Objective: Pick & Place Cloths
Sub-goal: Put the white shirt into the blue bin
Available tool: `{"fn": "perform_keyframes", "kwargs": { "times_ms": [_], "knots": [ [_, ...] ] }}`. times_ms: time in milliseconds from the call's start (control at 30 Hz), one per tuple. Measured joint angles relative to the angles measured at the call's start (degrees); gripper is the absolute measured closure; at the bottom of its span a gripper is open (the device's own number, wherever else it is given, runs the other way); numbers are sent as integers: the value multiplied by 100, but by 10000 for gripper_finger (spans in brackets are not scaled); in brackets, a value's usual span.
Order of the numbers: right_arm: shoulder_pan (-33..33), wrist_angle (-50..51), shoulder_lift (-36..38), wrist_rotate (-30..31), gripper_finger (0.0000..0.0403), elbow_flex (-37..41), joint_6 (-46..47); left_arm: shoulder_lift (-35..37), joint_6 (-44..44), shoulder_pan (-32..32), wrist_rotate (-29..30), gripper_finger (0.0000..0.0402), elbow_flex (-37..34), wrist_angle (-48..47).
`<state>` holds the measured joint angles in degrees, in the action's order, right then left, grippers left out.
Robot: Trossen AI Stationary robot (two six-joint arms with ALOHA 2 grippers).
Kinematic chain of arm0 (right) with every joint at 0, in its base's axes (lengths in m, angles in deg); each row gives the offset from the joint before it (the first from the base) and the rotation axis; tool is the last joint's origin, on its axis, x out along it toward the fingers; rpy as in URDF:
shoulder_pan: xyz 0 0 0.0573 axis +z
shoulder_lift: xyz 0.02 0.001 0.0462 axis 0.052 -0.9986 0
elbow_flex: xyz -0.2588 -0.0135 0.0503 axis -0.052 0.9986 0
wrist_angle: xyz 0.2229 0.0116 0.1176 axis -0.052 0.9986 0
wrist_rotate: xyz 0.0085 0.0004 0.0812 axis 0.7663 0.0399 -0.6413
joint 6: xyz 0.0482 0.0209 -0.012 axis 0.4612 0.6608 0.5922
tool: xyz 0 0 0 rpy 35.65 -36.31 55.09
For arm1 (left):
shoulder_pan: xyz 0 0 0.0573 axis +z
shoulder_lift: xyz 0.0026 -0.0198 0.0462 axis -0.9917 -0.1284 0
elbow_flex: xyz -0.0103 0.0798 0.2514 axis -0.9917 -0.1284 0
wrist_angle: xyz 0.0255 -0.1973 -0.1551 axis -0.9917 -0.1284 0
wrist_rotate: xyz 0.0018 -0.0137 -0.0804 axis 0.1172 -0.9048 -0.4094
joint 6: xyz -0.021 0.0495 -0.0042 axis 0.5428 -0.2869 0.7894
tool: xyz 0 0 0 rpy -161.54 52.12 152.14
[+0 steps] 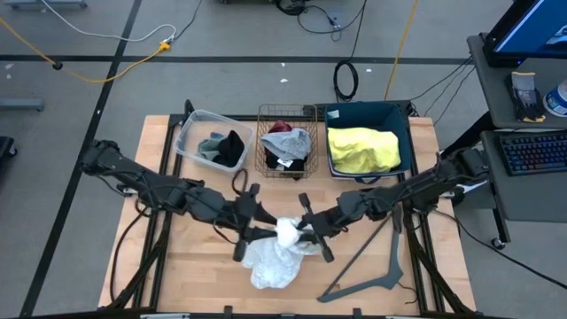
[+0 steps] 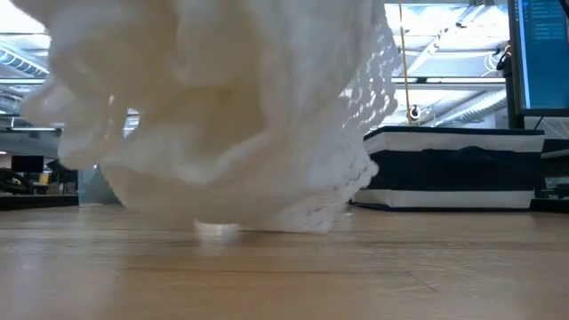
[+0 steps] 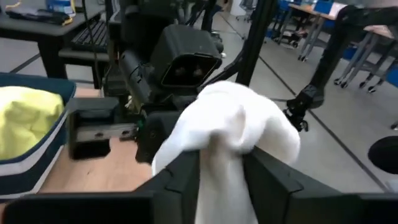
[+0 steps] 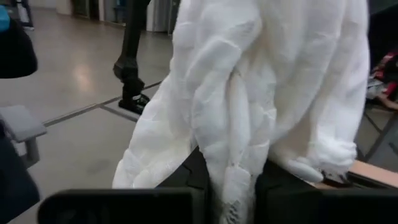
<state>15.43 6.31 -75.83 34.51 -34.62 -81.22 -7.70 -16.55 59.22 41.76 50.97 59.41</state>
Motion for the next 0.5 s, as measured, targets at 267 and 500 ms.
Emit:
{"fn": "perform_keyframes", "kwargs": {
  "times_ms": [267, 500],
  "knots": [
    [248, -28, 424, 755, 371, 1, -543, 853, 57, -99, -7, 221, 3, -835],
    [520, -31, 1172, 2182, 371, 1, -1532, 1298, 352, -231, 101, 205, 4, -1752]
  ]
}}
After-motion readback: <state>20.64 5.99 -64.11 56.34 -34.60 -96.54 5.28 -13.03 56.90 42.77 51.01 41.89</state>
